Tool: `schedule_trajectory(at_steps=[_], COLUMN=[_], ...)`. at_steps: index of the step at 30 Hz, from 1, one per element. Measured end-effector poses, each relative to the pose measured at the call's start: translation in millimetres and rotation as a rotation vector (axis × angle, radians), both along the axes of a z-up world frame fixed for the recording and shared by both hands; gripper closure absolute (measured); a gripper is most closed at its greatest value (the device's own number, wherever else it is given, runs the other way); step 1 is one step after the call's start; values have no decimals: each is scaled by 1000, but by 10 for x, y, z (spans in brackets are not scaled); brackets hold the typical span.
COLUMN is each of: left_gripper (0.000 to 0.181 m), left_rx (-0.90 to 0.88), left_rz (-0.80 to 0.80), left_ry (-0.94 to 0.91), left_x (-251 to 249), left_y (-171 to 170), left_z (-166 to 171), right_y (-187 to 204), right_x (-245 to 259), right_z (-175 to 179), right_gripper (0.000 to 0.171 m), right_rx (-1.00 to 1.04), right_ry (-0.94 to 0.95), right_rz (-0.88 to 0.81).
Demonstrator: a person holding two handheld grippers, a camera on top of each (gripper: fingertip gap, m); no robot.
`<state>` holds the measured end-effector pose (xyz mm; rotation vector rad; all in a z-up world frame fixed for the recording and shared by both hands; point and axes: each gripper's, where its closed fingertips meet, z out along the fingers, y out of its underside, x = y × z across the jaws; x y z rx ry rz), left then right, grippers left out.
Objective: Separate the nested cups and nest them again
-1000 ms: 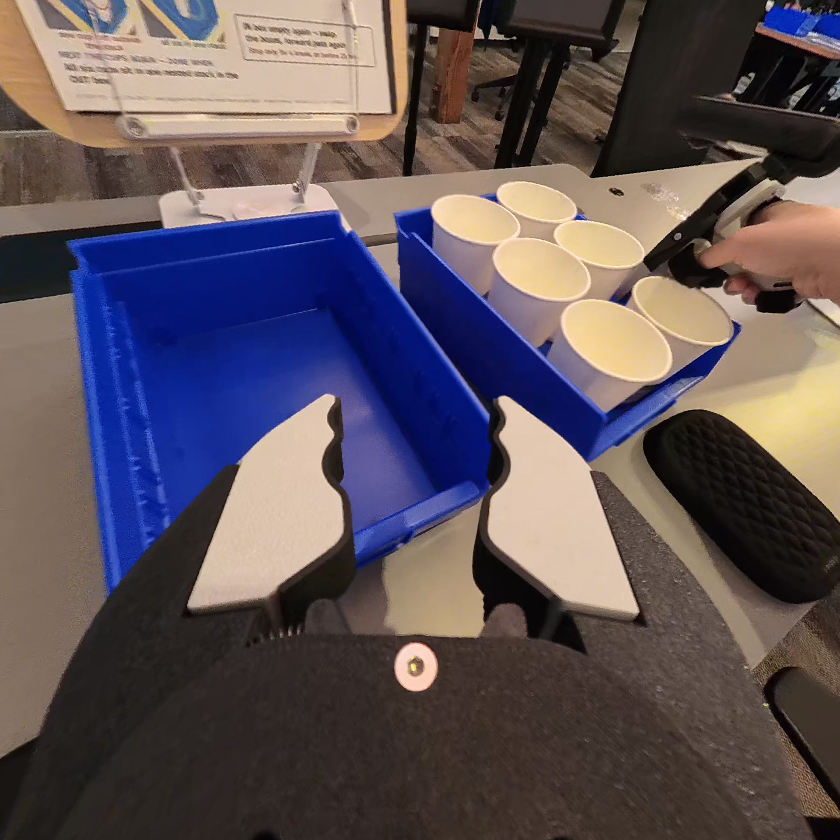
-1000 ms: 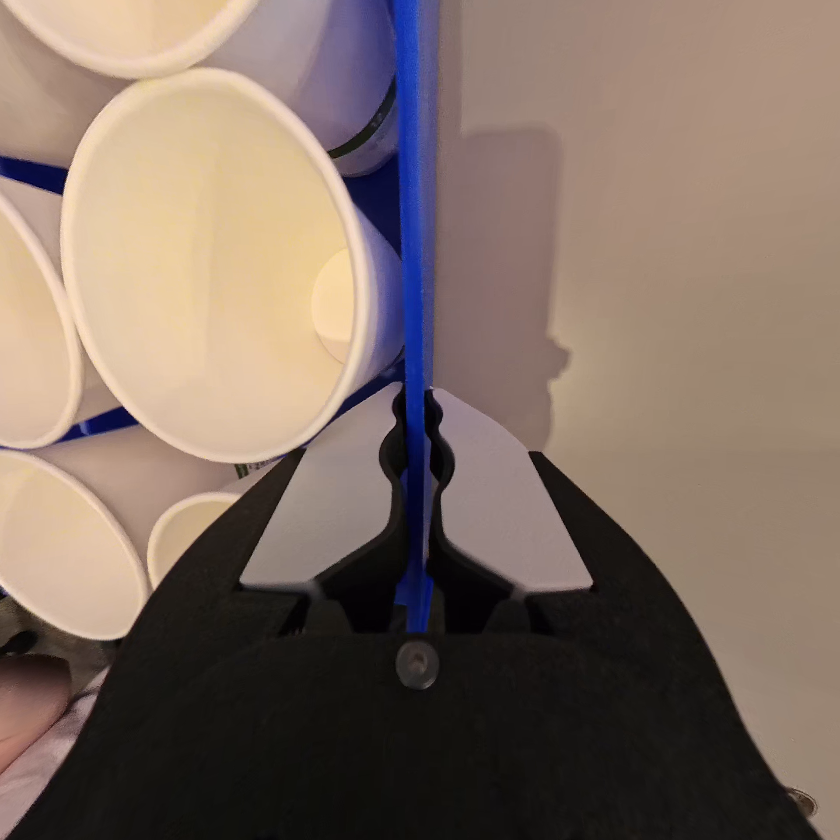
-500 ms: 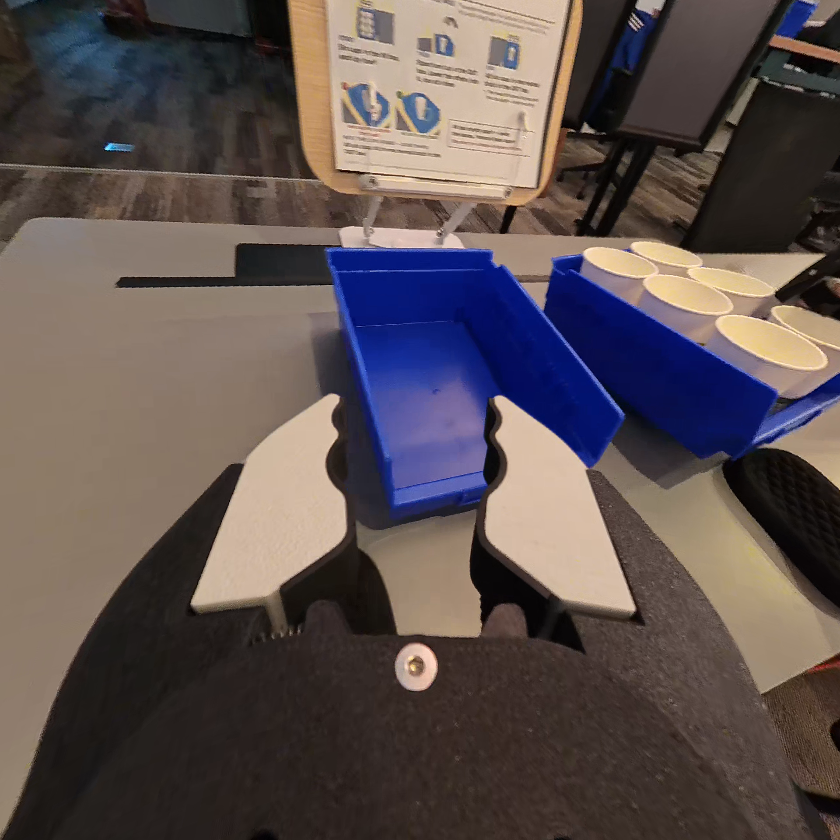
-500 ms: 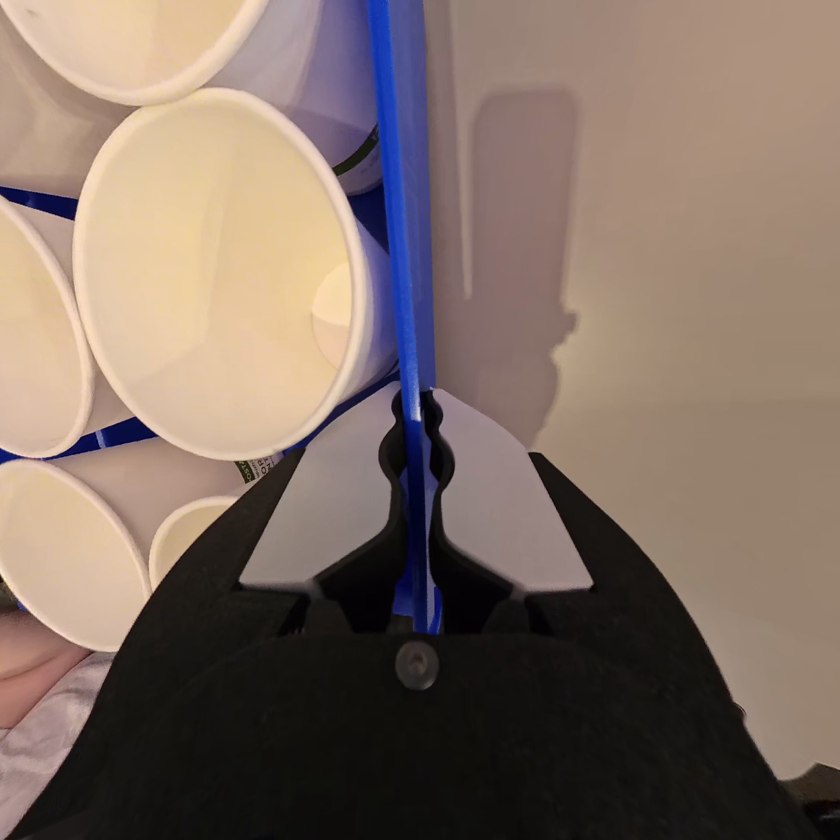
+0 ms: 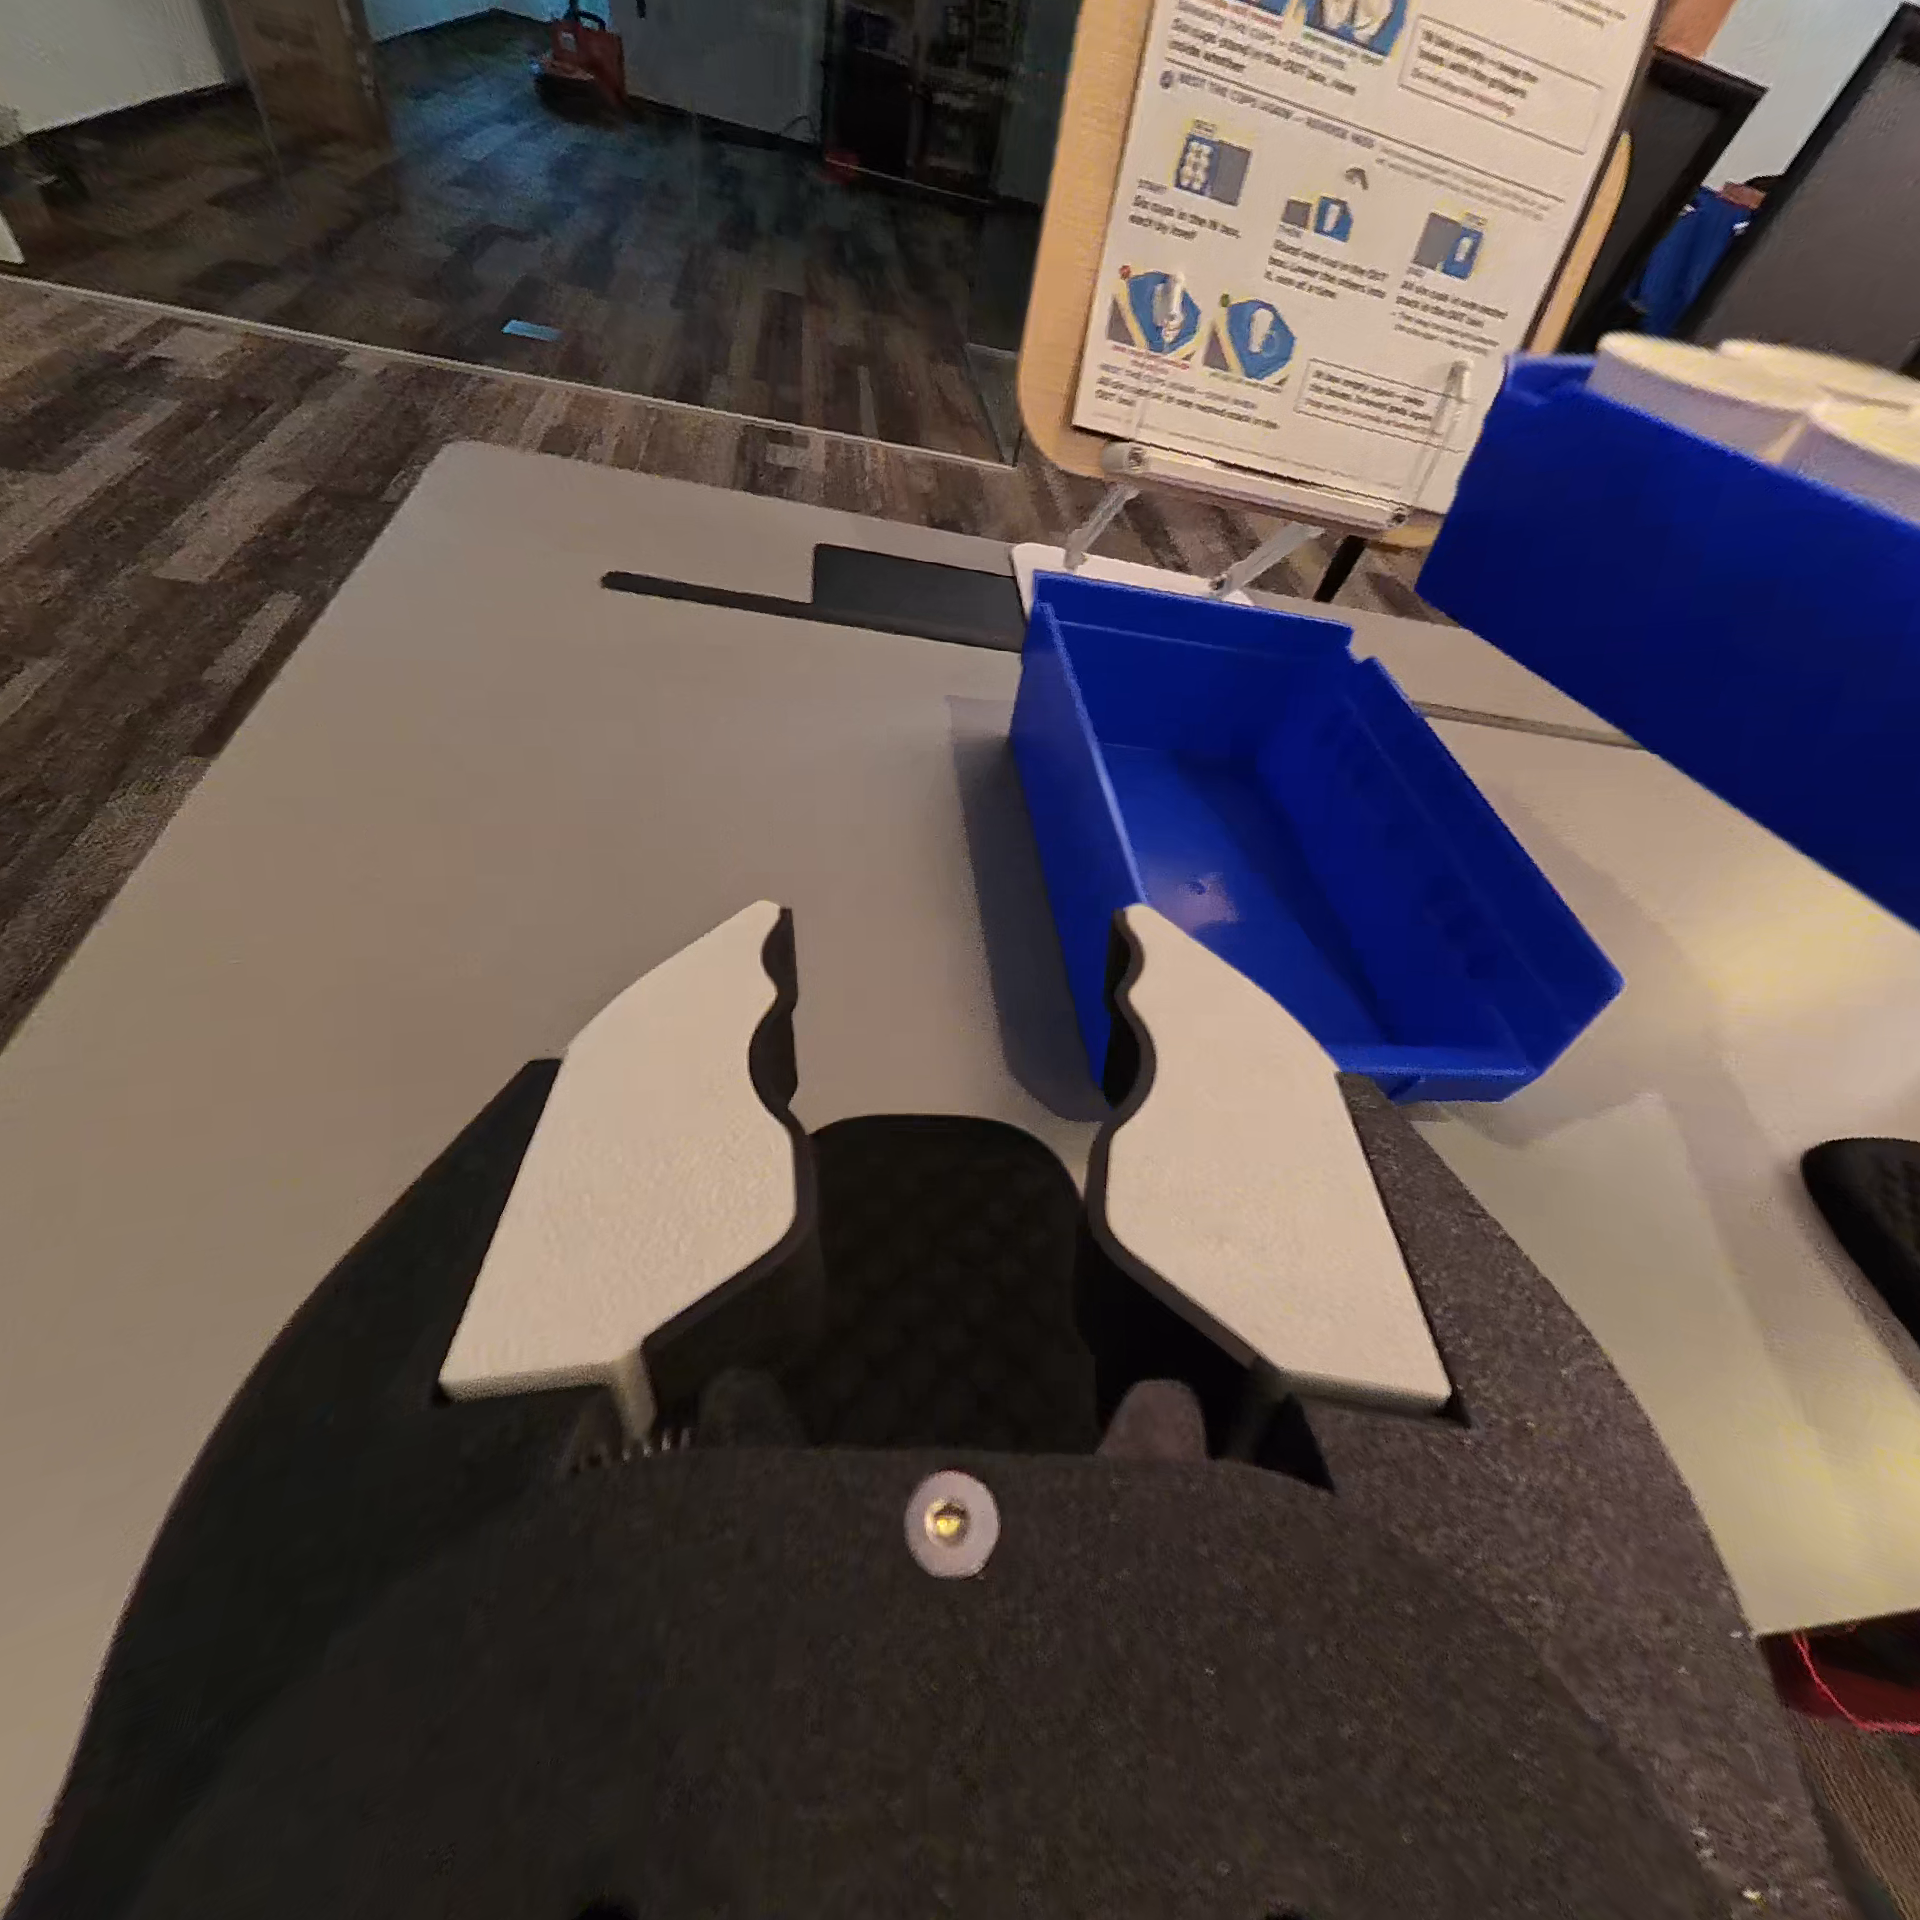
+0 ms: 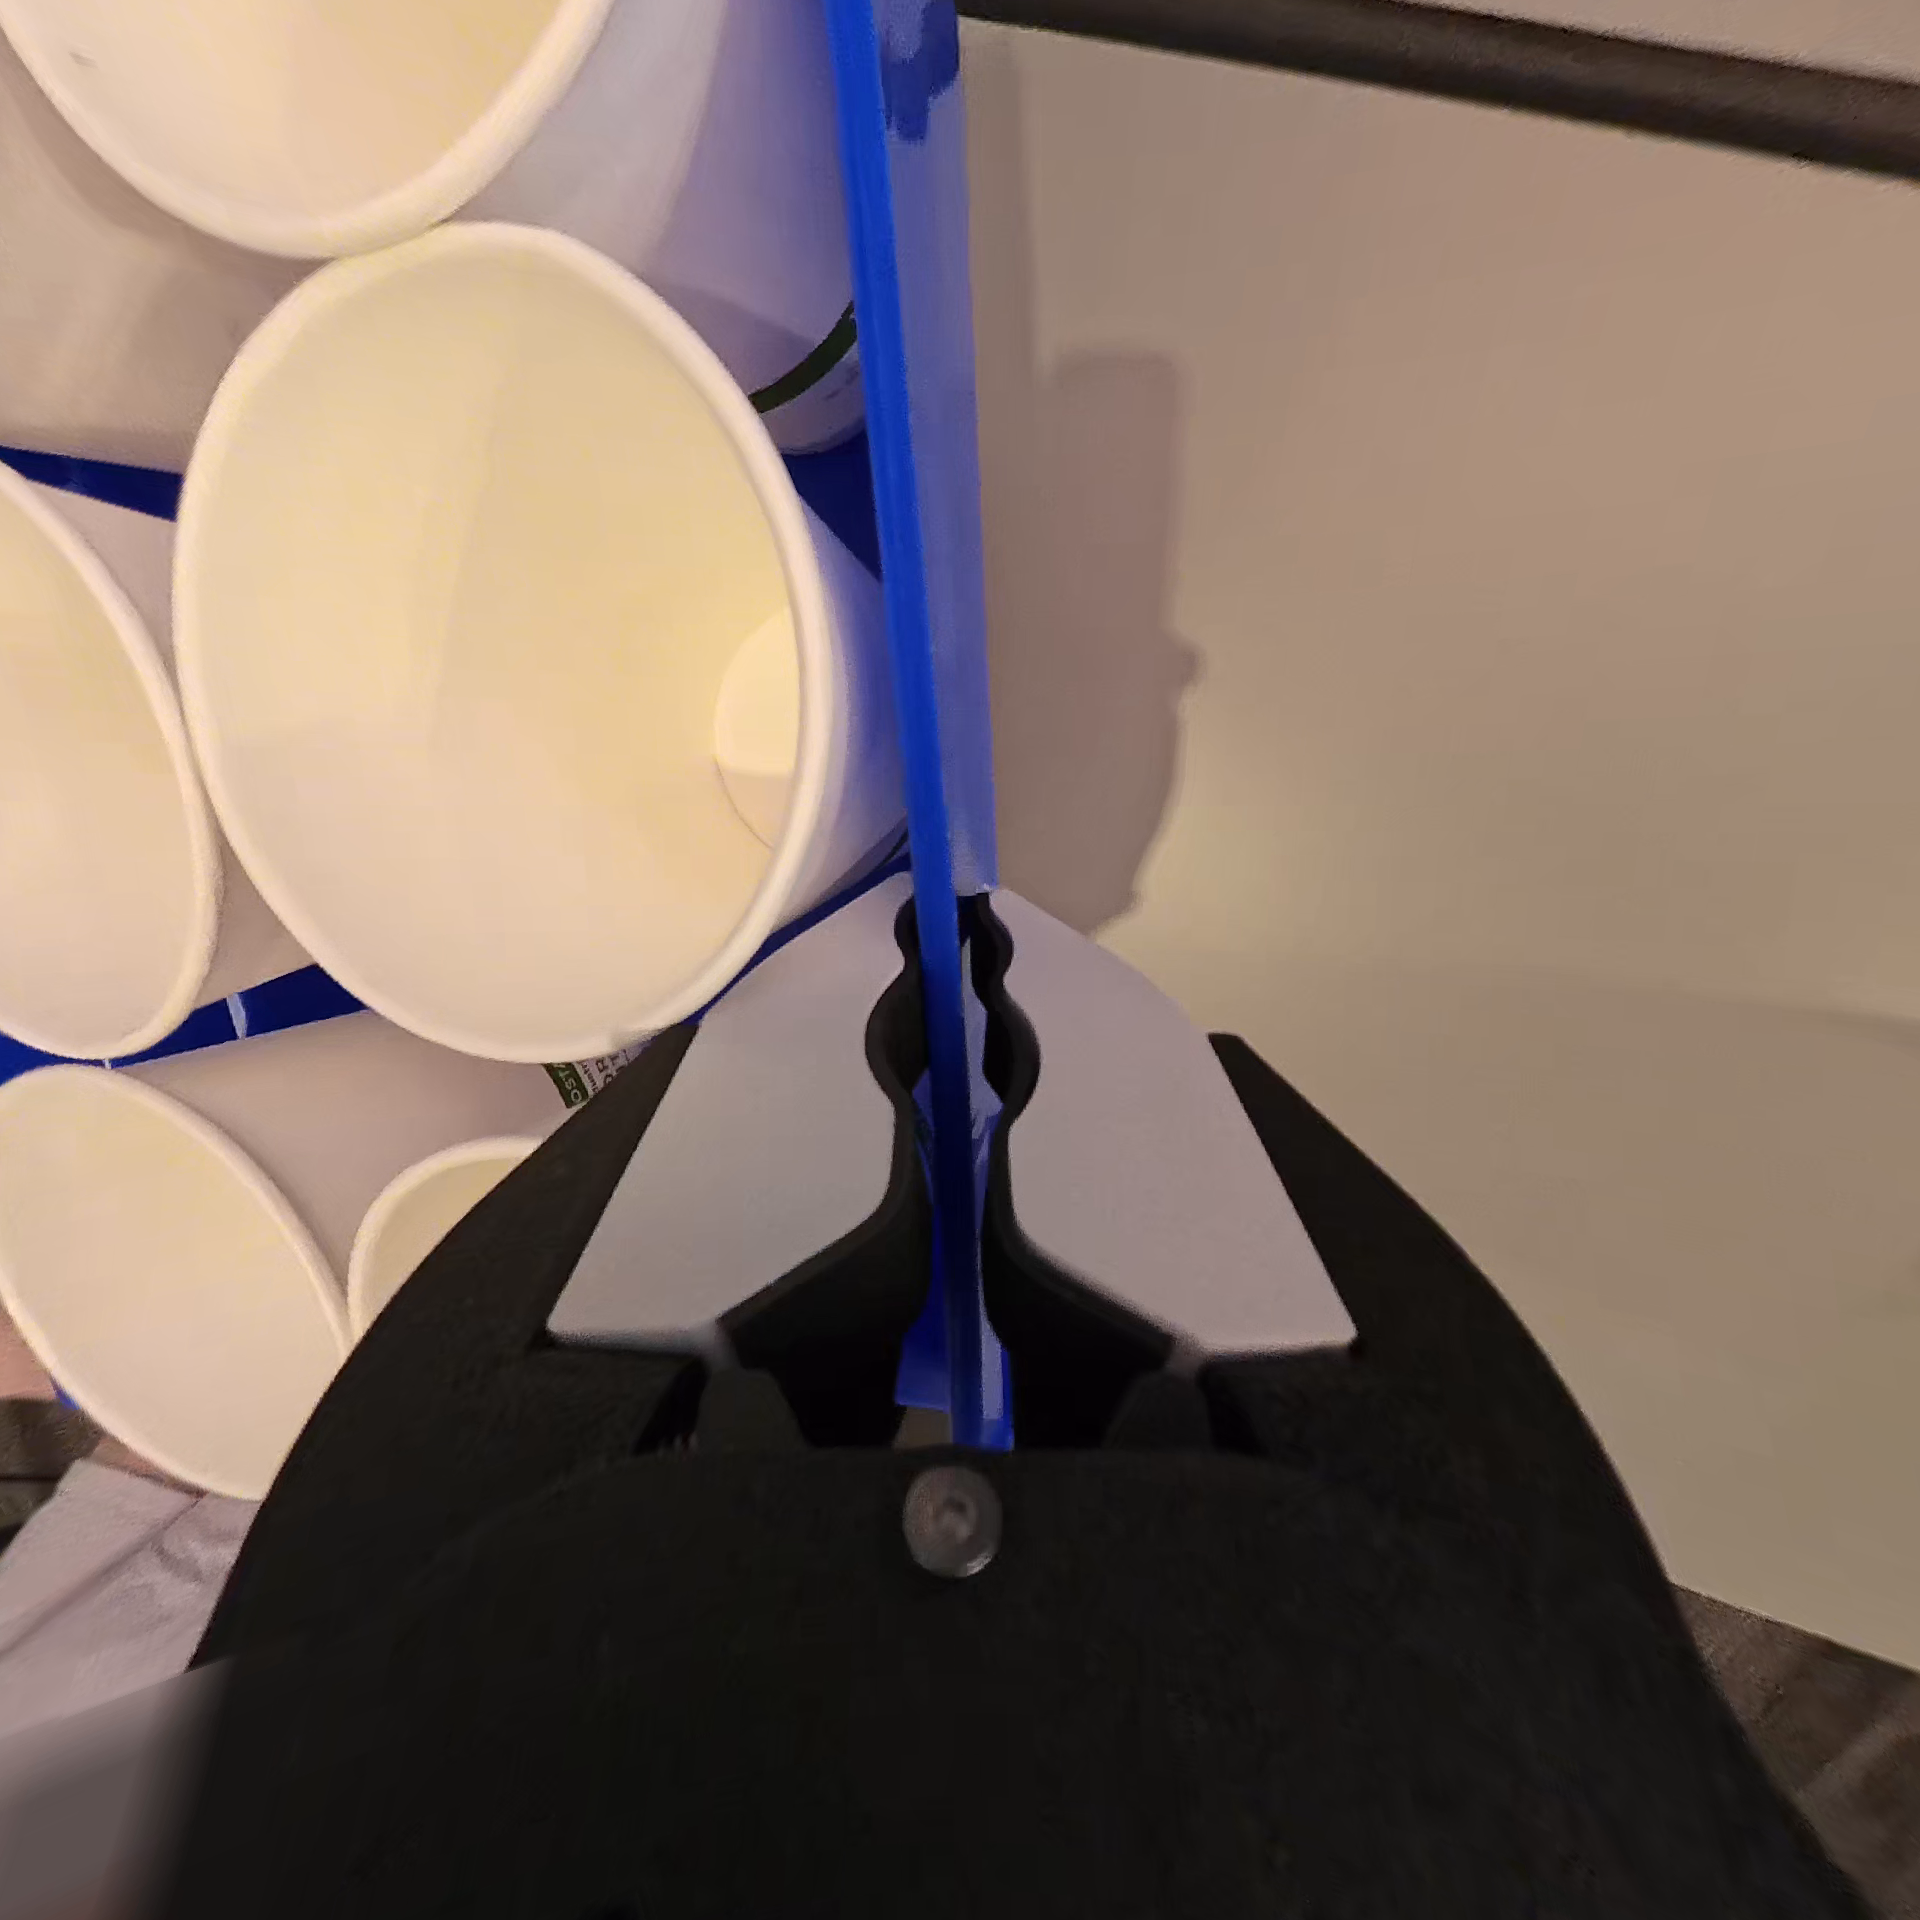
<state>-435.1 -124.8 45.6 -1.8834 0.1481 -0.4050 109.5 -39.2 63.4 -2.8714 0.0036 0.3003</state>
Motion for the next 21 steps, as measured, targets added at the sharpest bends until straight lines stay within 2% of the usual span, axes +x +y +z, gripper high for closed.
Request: schedule_trajectory(at_steps=[5,10,16,21], left_gripper=[125,125,127,127], left_rx=[-15,-31,-25,-40], left_rz=[62,135,227,280], left_ry=[-14,0,26,23], left_x=[-357,-760,-1226,-1520], left_y=[-102,-226,-402,-513], left_z=[-53,-72,-28,-88], right_y=[406,798,1127,1240], right_x=[-1094,-2452,-3954,-4835], right_z=[256,292,187,-169], right_gripper=[166,166,165,165], right_rx=[17,31,71,76], right_ry=[38,128,198,259], right_rz=[173,368,551,603])
